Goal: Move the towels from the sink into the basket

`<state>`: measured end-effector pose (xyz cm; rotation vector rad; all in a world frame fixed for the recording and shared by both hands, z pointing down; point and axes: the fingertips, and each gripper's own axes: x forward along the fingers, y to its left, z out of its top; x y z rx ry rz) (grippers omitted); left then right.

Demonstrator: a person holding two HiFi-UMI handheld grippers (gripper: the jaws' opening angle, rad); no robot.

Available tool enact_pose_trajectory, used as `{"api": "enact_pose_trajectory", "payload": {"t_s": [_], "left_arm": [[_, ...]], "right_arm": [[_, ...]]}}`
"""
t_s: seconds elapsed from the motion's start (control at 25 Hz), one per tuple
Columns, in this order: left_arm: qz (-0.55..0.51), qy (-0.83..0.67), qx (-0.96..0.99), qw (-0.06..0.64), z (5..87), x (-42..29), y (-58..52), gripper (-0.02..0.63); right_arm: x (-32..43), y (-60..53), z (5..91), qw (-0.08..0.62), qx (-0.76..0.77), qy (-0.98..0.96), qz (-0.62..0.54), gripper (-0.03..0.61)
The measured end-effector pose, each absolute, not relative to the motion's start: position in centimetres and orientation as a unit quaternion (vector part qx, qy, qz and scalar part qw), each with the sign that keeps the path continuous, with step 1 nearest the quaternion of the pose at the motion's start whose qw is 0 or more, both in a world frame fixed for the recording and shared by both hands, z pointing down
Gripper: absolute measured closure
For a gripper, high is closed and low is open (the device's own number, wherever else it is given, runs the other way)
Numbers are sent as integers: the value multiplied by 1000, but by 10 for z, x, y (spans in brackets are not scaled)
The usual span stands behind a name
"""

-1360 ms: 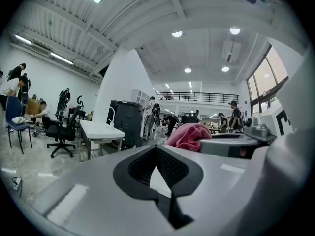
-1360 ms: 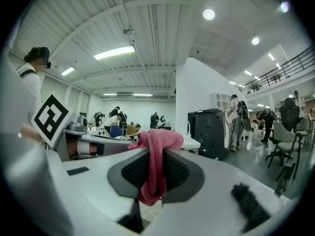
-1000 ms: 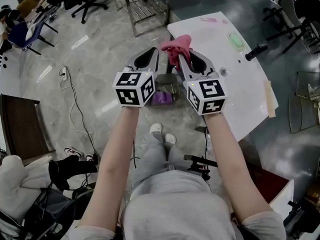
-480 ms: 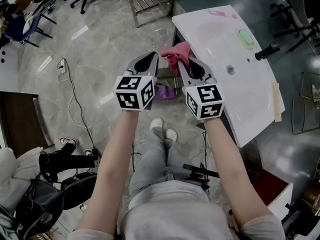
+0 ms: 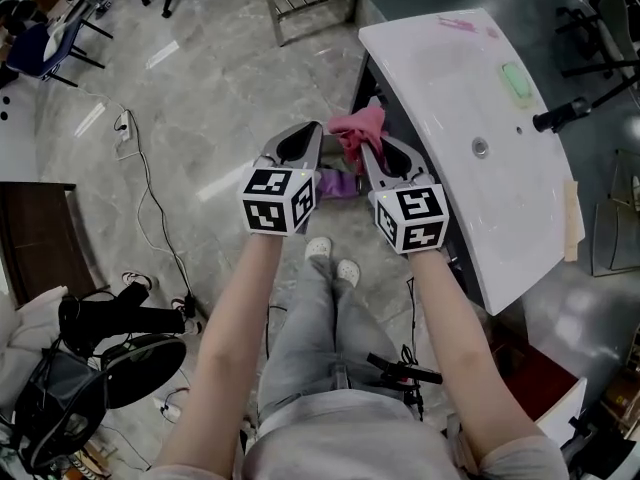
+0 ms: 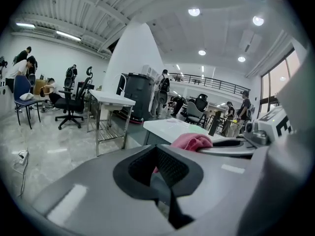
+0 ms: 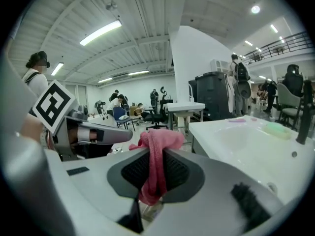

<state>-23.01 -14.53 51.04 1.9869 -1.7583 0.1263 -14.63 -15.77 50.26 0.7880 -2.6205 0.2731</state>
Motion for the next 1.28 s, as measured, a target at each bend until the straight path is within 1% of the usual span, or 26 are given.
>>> {"api": "enact_pose_trajectory", "payload": {"t_s": [0.48, 0.64, 0.96, 1.08, 1.28], "left_arm": [[73, -637, 717, 275, 602, -216, -148, 607], [82, -638, 708, 292, 637, -217, -142, 607], [91, -638, 692, 325, 701, -210, -132, 607], [102, -625, 699, 333, 723, -213, -138, 607], [76, -633, 671, 378, 752, -229, -134, 607]], "right_arm": [[-137, -164, 601, 232, 273, -921, 151, 511], [-135, -157, 647, 265, 269, -909, 178, 511], [-122, -147, 725, 306, 255, -892, 215, 505], [-132, -153, 752, 324, 252, -884, 224, 505], [-144, -152, 792, 349, 244, -874, 232, 493]]}}
